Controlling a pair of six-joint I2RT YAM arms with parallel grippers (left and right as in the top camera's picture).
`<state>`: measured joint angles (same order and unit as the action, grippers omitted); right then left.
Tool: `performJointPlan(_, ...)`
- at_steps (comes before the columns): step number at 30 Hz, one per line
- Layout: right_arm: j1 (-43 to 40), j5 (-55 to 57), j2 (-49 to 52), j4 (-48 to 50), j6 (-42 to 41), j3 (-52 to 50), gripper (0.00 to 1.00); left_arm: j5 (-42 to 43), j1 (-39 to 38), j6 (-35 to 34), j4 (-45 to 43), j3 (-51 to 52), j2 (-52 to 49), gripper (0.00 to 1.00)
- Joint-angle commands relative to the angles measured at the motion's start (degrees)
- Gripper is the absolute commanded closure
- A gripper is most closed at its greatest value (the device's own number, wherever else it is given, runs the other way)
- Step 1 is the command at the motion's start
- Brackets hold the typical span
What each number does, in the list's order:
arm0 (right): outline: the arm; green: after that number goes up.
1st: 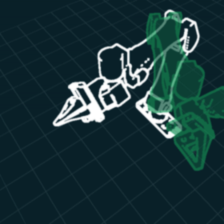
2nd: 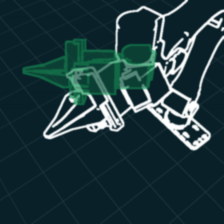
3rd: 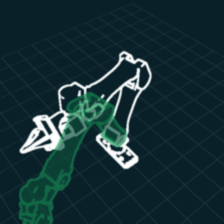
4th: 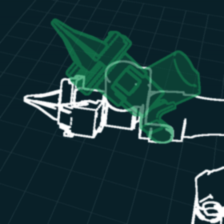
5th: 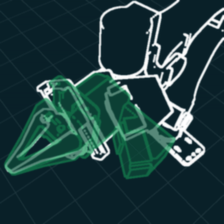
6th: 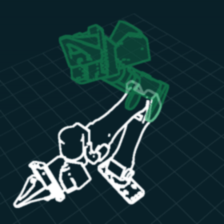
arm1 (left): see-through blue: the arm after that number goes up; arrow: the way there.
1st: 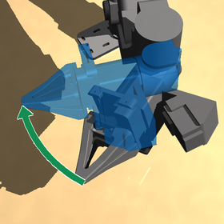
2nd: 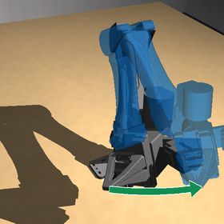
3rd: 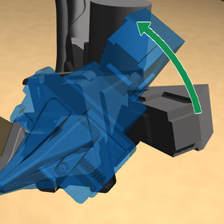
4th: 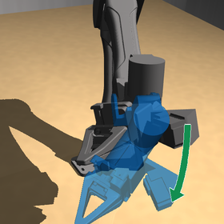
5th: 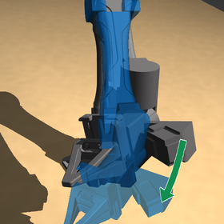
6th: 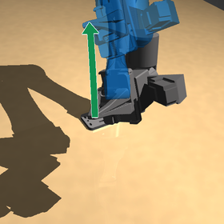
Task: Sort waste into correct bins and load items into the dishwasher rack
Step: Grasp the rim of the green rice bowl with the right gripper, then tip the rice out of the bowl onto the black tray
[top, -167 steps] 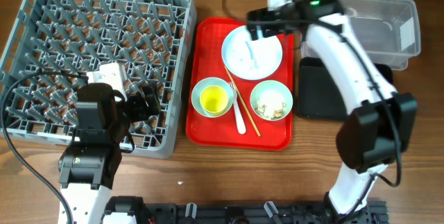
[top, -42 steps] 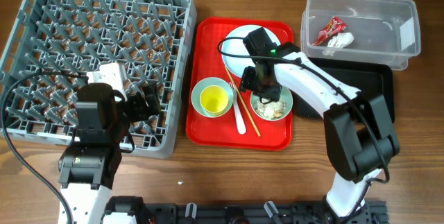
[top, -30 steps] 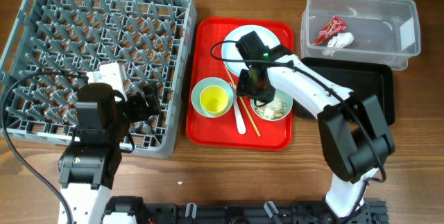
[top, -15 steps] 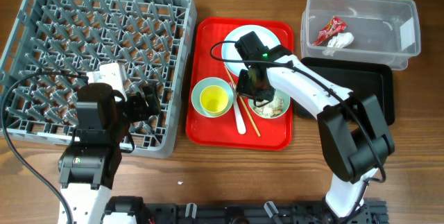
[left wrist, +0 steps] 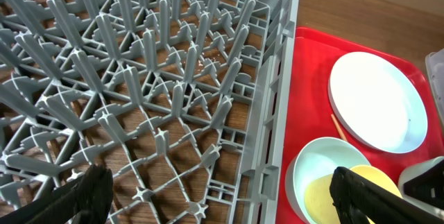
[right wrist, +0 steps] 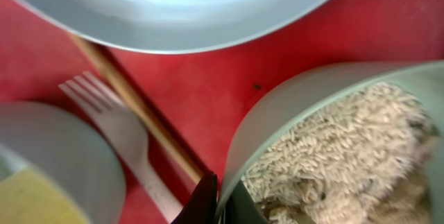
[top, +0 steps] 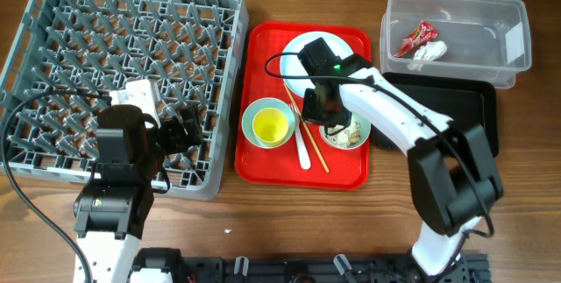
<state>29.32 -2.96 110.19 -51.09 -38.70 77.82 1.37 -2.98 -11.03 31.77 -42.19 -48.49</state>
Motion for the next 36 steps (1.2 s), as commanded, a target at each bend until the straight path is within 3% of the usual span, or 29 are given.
performJointPlan(1,-0.5,0.0,-6.7,0.3,5.0,2.2,0.95,0.0,0.4,0.3,0.0,-1.1,-0.1,0.0)
performJointPlan(11,-8.3,-2.7,-18.7,-1.2,15.0,2.2,0.96,0.0,0.4,0.3,0.0,-1.1,-0.1,0.0)
performJointPlan(24,-28.3,-26.6,-16.5,0.7,27.7,-4.7,0.96,0.0,0.4,0.3,0.0,-1.1,-0.1,0.0)
performJointPlan(36,-42.5,-43.3,-15.6,12.8,28.2,-18.4,0.96,0.0,0.4,0.3,0.0,-1.1,-0.1,0.0)
